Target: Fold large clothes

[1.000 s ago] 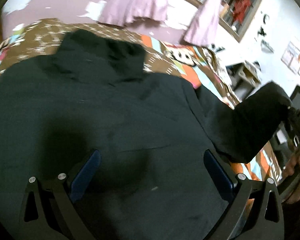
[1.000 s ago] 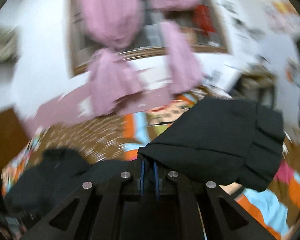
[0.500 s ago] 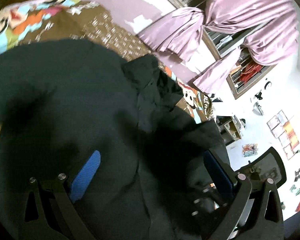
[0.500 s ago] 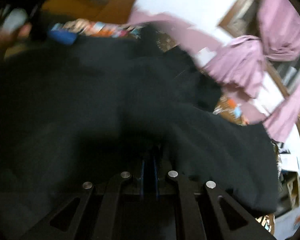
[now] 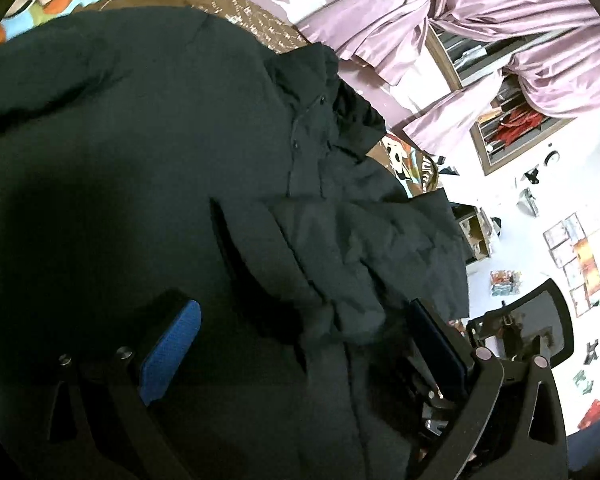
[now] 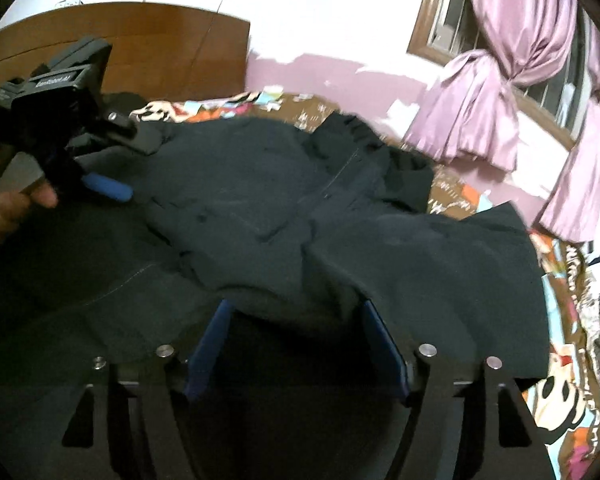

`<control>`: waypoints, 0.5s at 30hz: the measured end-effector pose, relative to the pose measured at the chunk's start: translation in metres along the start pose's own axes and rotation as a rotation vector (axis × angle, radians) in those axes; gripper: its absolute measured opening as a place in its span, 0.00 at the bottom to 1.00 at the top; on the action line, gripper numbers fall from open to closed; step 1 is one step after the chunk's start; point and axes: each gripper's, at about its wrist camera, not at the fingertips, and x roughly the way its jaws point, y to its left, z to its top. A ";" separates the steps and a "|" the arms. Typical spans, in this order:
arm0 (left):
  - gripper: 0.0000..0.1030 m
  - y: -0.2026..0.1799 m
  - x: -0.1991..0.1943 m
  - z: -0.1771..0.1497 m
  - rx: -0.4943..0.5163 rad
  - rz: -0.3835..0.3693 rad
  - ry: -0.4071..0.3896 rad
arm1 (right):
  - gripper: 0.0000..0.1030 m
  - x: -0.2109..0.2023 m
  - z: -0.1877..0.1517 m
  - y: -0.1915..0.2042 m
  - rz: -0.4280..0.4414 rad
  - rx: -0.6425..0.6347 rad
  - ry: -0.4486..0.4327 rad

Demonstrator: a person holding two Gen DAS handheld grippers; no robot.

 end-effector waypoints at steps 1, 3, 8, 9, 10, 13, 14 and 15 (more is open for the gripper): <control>0.97 0.000 -0.001 -0.004 -0.009 -0.002 0.001 | 0.71 -0.003 0.000 0.001 -0.022 -0.003 -0.018; 0.97 0.000 -0.003 -0.008 -0.051 -0.035 0.007 | 0.72 -0.005 0.002 -0.002 -0.066 -0.002 -0.045; 0.97 0.001 0.005 -0.006 -0.196 -0.106 0.032 | 0.78 -0.020 -0.003 -0.010 -0.185 0.039 -0.111; 0.97 0.001 0.008 -0.003 -0.220 -0.100 0.030 | 0.79 -0.022 -0.003 -0.014 -0.203 0.054 -0.124; 0.95 0.002 0.012 0.000 -0.249 -0.078 0.031 | 0.80 -0.025 -0.003 -0.017 -0.221 0.071 -0.134; 0.71 0.007 0.021 0.004 -0.312 -0.033 0.045 | 0.80 -0.025 -0.002 -0.027 -0.242 0.109 -0.139; 0.62 0.007 0.024 0.005 -0.322 -0.012 0.050 | 0.80 -0.026 -0.004 -0.028 -0.244 0.117 -0.136; 0.57 0.008 0.026 0.005 -0.329 0.029 0.057 | 0.80 -0.023 -0.003 -0.030 -0.248 0.127 -0.129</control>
